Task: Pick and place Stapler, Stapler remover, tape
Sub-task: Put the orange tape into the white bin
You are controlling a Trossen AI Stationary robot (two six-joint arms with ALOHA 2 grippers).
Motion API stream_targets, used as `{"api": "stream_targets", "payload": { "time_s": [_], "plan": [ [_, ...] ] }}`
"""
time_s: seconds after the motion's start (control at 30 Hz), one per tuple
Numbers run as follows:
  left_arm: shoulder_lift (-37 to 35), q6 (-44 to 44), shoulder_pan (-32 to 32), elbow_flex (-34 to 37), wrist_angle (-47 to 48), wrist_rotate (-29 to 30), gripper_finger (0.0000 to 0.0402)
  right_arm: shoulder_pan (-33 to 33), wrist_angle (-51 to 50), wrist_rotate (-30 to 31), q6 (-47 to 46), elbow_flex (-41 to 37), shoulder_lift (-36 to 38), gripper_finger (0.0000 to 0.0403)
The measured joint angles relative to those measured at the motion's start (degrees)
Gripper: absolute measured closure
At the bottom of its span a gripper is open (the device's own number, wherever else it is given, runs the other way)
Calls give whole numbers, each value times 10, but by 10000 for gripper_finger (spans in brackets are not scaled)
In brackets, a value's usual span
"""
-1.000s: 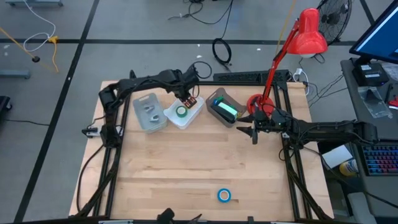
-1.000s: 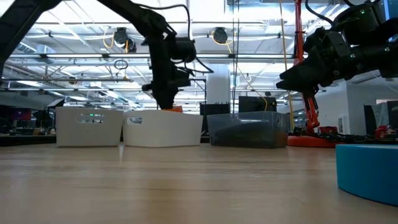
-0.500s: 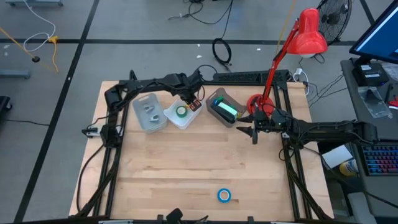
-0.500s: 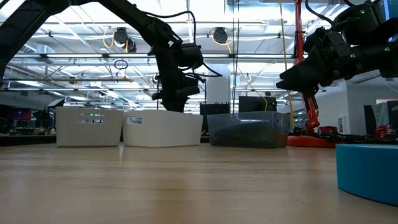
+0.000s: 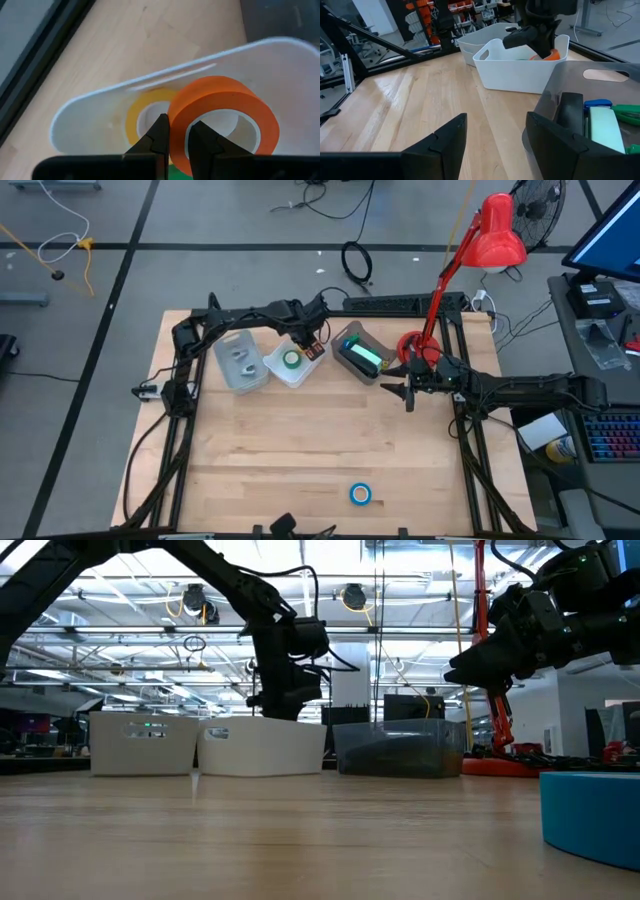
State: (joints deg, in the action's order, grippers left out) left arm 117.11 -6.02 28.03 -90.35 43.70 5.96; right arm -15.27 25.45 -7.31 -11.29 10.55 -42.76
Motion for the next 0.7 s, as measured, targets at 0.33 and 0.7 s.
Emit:
{"api": "stream_targets", "payload": {
  "time_s": [0.33, 0.7],
  "plan": [
    [0, 11, 4, 0, -12, 0, 326, 0, 0, 0, 0, 0, 0, 206],
    [0, 24, 4, 0, -12, 0, 319, 0, 0, 0, 0, 0, 0, 206]
  ]
}}
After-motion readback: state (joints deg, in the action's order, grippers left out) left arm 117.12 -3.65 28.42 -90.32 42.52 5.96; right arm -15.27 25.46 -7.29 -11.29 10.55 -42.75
